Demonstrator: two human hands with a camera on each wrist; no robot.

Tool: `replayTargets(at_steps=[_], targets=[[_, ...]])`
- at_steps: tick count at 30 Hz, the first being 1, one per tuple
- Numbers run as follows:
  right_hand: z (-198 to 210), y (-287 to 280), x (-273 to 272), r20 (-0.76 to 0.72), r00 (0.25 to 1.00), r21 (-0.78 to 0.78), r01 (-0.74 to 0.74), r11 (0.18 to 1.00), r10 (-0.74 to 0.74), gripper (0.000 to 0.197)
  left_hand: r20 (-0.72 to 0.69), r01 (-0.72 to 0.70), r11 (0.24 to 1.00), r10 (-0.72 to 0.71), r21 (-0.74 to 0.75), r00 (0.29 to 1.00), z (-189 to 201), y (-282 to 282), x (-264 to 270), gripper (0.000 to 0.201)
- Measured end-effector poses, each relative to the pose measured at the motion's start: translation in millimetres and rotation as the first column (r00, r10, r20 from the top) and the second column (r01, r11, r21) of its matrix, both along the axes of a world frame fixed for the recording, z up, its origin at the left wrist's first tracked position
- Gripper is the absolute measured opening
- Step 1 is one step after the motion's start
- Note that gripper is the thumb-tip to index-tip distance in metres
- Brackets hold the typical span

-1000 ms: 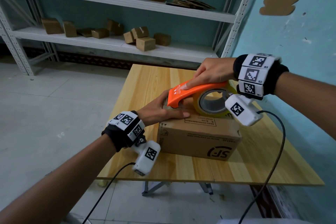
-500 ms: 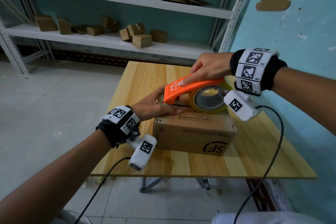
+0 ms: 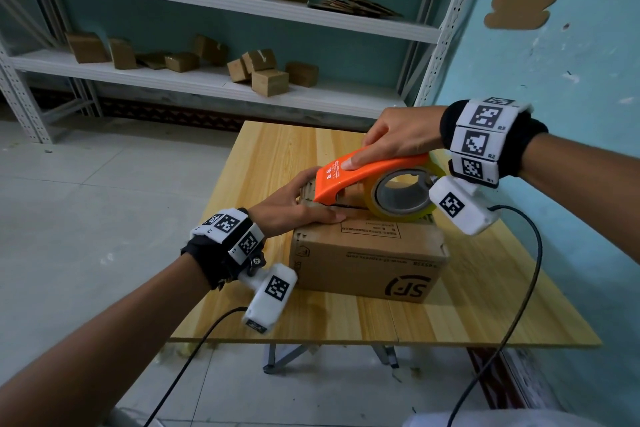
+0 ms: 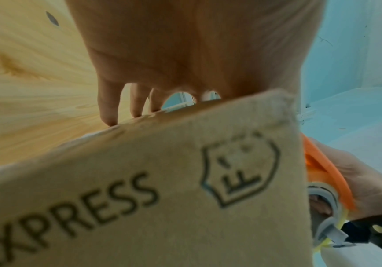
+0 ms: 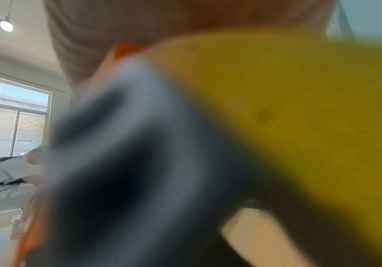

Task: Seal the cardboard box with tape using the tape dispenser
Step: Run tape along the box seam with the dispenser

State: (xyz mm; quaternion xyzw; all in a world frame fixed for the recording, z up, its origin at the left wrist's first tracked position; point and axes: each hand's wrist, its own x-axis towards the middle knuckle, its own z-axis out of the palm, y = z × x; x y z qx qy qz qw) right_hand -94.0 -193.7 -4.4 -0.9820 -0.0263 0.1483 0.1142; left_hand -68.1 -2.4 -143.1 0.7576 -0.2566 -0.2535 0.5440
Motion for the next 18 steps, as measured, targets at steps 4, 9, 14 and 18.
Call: replayTargets(at_steps=[4,9,14,18], targets=[[5,-20,-10,0.004,0.999,-0.032,0.035,0.999,-0.035,0.056,-0.004,0.01,0.999,-0.01,0.03,1.0,0,1,1,0.088],[2,-45,-27,0.021,0.997,0.057,0.073,0.996,-0.074,0.056,0.008,-0.019,0.999,0.019,0.036,1.0,2,-1,-5,0.082],[-4,-49,-30,0.053,0.995,0.175,0.078,0.982,-0.088,0.057,0.081,-0.046,0.996,0.04,0.073,0.996,4,-2,-9,0.099],[-9,-50,-31,0.094,0.99,0.247,0.078,0.966,-0.104,0.052,0.281,-0.103,0.968,0.035,0.23,0.959,9,-2,-8,0.119]])
